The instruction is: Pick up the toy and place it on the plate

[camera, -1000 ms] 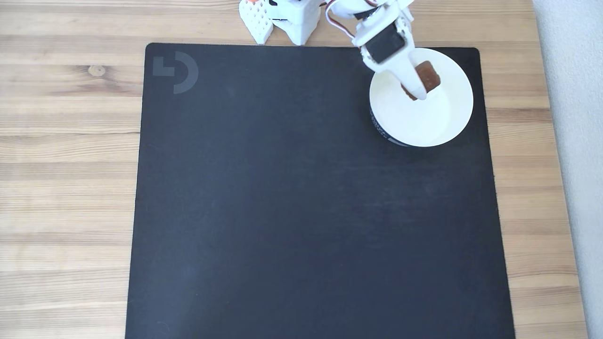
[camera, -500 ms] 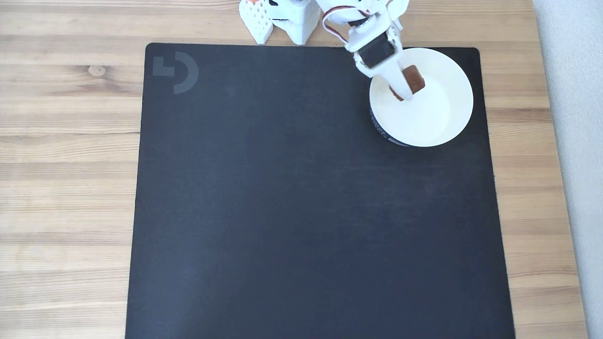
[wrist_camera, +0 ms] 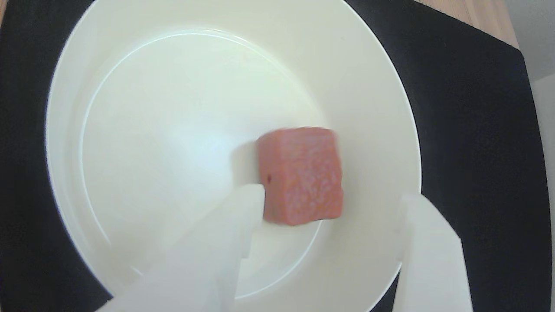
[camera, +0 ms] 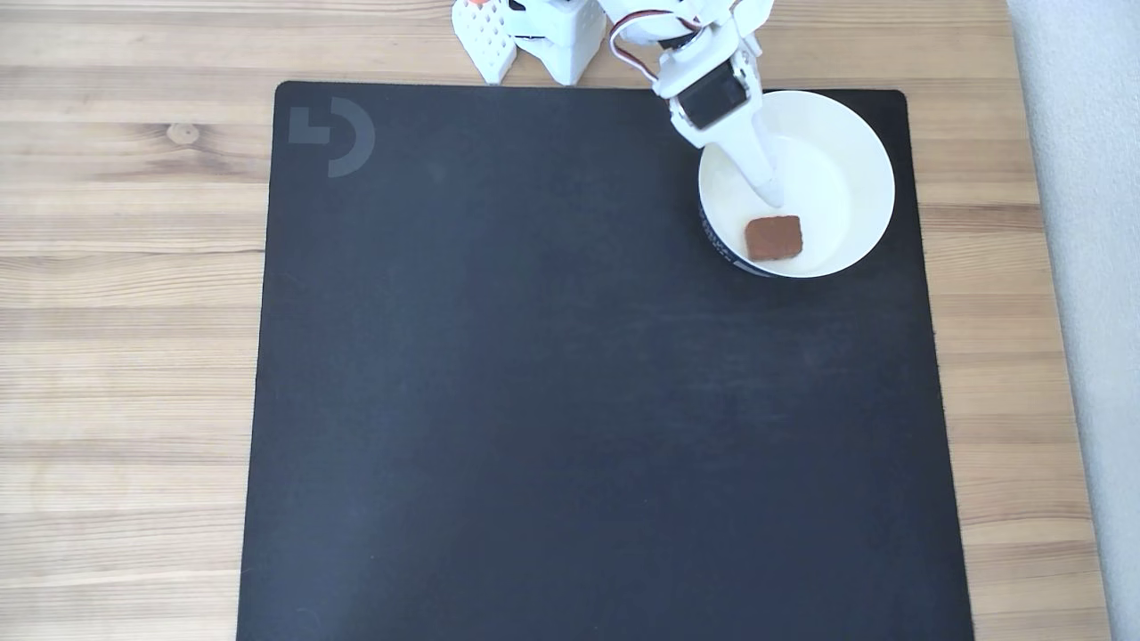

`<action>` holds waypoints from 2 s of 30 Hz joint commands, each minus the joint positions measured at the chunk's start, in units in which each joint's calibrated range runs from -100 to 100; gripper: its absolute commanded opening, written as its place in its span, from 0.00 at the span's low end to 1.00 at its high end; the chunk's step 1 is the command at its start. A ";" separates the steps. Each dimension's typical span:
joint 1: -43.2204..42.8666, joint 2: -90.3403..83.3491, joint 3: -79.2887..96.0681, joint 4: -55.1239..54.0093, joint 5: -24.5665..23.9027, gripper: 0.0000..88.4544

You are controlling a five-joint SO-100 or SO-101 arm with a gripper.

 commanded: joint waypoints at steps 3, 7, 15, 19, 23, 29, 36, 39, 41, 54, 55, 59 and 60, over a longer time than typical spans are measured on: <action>0.42 -0.96 -0.97 -1.00 -0.22 0.24; 2.85 -7.05 -0.70 -1.08 -0.11 0.13; 15.64 -25.05 1.65 -0.57 0.25 0.03; 27.69 -32.14 3.90 -0.91 1.09 0.03; 37.73 -31.81 3.90 -1.33 10.43 0.03; 49.60 -31.81 3.90 5.10 15.65 0.03; 53.54 -31.81 3.90 14.58 26.50 0.03; 53.79 -31.81 3.90 18.90 27.18 0.03; 53.70 -31.81 3.90 21.53 27.44 0.03; 53.87 -31.81 3.90 32.11 29.06 0.03; 53.87 -31.81 3.90 32.11 29.06 0.03; 53.87 -31.81 3.90 32.11 29.16 0.03; 53.54 -31.81 3.90 32.11 29.32 0.03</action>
